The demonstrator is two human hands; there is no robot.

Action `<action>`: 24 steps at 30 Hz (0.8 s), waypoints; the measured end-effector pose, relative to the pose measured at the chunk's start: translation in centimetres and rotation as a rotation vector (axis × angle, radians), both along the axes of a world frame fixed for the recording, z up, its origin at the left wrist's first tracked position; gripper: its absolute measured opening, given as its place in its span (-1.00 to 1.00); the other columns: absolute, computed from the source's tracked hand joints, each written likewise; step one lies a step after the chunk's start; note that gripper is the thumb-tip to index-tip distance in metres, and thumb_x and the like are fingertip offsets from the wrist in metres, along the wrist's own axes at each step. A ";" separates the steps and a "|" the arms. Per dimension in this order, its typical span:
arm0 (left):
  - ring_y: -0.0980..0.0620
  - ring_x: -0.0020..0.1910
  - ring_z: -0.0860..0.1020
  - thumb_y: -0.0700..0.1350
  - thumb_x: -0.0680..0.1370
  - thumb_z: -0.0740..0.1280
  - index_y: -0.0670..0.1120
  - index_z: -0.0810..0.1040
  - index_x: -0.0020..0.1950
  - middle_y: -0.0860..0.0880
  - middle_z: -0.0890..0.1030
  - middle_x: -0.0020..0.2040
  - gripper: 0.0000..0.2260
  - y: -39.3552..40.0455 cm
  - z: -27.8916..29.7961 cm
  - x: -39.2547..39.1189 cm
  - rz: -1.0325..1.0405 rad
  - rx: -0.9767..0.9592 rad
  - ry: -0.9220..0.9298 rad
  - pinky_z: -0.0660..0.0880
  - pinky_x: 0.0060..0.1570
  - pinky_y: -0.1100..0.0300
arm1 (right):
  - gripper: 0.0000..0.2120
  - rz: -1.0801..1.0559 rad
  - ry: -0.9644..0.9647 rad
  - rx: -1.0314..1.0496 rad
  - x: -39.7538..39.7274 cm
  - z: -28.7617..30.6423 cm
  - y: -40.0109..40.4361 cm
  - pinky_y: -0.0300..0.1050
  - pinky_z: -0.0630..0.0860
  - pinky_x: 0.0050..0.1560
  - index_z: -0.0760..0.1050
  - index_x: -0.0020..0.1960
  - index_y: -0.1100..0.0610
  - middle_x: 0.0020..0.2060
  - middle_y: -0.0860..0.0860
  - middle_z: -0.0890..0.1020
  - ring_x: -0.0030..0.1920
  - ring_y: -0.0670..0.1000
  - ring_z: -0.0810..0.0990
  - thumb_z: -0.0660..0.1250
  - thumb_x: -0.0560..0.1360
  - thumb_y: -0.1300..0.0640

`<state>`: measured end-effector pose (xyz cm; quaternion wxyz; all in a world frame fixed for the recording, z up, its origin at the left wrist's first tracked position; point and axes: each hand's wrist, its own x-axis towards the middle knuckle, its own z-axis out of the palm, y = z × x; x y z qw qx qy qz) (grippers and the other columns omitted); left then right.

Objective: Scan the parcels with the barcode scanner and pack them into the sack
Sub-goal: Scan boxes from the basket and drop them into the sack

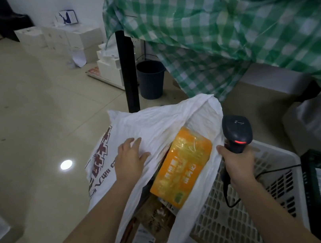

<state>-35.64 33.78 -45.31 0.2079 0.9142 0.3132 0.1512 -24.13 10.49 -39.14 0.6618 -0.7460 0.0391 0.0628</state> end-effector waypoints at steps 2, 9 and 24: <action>-0.17 0.25 0.45 0.07 0.55 0.34 -0.05 0.46 0.37 -0.07 0.42 0.37 -0.58 0.5 -0.3 0.7 -0.002 -0.064 0.038 0.47 0.01 -0.01 | -0.80 0.001 0.004 0.020 -0.1 0.2 0.2 -0.12 0.40 -0.23 0.46 -0.01 0.18 -0.31 0.05 0.50 -0.29 0.04 0.48 0.44 0.44 0.29; -0.21 0.32 0.31 0.21 0.38 0.47 -0.01 0.54 0.31 -0.11 0.37 0.37 -0.44 -0.6 -1.1 1.8 0.008 -0.090 -0.065 0.40 0.16 -0.07 | -0.69 0.015 -0.011 0.056 -0.5 0.8 1.4 -0.17 0.40 -0.24 0.39 -0.18 -0.04 -0.26 -0.05 0.54 -0.27 -0.11 0.50 0.49 0.43 0.25; -0.13 -0.12 0.54 -0.13 0.63 0.22 -0.18 0.53 0.06 -0.13 0.61 -0.08 -0.84 1.3 -0.1 0.2 0.188 -0.322 -0.244 0.43 -0.15 0.08 | -0.75 -0.005 0.004 0.043 -2.2 1.0 1.4 -0.16 0.43 -0.18 0.45 -0.06 0.06 -0.24 -0.01 0.56 -0.24 -0.03 0.53 0.46 0.43 0.30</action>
